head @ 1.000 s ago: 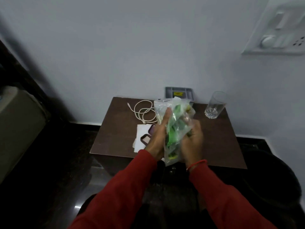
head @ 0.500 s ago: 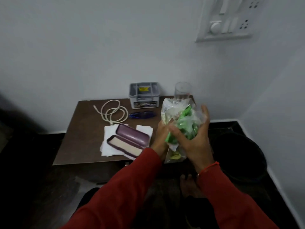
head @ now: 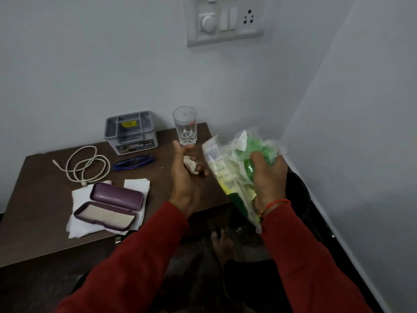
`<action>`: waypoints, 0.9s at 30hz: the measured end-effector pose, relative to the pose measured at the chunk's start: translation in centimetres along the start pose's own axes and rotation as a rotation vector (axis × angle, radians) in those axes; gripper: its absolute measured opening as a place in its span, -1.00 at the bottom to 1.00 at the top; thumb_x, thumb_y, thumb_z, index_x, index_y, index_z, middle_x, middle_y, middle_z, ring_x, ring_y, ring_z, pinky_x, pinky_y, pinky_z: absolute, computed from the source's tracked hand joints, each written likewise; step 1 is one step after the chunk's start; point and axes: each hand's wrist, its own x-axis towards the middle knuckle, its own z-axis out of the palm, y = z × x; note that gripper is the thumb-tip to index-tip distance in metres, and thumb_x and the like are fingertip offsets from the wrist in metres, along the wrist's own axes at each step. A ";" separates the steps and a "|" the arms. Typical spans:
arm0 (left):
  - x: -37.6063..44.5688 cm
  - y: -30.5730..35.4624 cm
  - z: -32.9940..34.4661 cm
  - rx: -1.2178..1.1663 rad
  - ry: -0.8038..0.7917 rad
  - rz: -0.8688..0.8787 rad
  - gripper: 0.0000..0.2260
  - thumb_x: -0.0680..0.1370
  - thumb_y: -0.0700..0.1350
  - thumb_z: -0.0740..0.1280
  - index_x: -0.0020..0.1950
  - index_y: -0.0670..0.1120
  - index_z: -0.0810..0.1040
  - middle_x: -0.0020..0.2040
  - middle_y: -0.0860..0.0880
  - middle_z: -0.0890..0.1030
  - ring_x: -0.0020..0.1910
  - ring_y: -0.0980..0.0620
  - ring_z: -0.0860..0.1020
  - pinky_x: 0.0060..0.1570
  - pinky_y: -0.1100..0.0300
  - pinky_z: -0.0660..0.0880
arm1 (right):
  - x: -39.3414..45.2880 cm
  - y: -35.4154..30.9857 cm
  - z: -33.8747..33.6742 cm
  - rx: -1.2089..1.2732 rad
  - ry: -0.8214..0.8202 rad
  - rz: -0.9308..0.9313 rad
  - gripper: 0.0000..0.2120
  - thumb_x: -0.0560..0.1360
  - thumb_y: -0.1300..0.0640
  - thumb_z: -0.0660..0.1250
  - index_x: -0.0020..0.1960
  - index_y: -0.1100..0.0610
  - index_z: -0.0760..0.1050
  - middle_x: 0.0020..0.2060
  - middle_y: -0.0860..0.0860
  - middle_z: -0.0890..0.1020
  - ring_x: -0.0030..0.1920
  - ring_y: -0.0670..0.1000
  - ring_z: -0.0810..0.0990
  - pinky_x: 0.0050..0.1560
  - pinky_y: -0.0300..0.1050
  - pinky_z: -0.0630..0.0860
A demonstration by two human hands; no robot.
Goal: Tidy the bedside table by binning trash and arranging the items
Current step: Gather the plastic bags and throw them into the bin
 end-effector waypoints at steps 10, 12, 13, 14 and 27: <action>-1.7 -4.6 2.2 0.144 -0.098 -0.013 -0.50 0.63 0.21 0.23 0.47 -0.05 0.48 0.37 -0.20 0.60 0.36 -0.19 0.57 0.44 -0.21 0.41 | 0.5 1.9 0.3 -0.085 -0.035 0.030 -0.88 0.45 0.10 0.37 -0.03 0.10 0.57 -0.18 0.05 0.69 -0.17 0.06 0.68 -0.06 0.17 0.65; -2.6 -5.7 2.9 0.224 -0.140 0.001 -0.43 0.63 0.28 0.20 0.49 -0.07 0.45 0.38 -0.19 0.59 0.38 -0.19 0.56 0.44 -0.21 0.41 | 0.5 2.2 0.3 0.034 -0.025 0.056 -0.85 0.52 0.20 0.34 0.07 0.17 0.57 -0.11 0.09 0.70 -0.11 0.07 0.70 -0.02 0.10 0.65; -3.0 -6.2 3.2 0.271 -0.146 0.031 -0.42 0.62 0.29 0.20 0.49 -0.06 0.44 0.38 -0.18 0.59 0.36 -0.17 0.57 0.41 -0.19 0.44 | 0.4 2.3 0.3 0.116 -0.026 0.078 -0.81 0.54 0.22 0.33 0.14 0.18 0.57 -0.04 0.11 0.71 -0.05 0.11 0.71 0.02 0.08 0.65; -3.4 -6.5 3.6 0.324 -0.140 0.053 -0.43 0.60 0.31 0.21 0.49 -0.02 0.43 0.38 -0.15 0.58 0.35 -0.14 0.58 0.38 -0.16 0.48 | 0.3 2.4 0.2 0.191 -0.030 0.105 -0.78 0.55 0.23 0.32 0.19 0.19 0.56 0.02 0.15 0.71 0.02 0.15 0.70 0.09 0.10 0.63; -1.0 -7.4 3.1 0.110 0.000 0.020 -0.34 0.56 0.38 0.23 0.47 -0.06 0.48 0.33 -0.17 0.63 0.31 -0.20 0.61 0.38 -0.19 0.47 | -1.3 1.7 1.1 0.388 -0.241 0.287 -0.65 0.62 0.07 0.25 0.35 0.18 0.49 0.17 0.15 0.67 0.19 0.13 0.65 0.24 0.06 0.56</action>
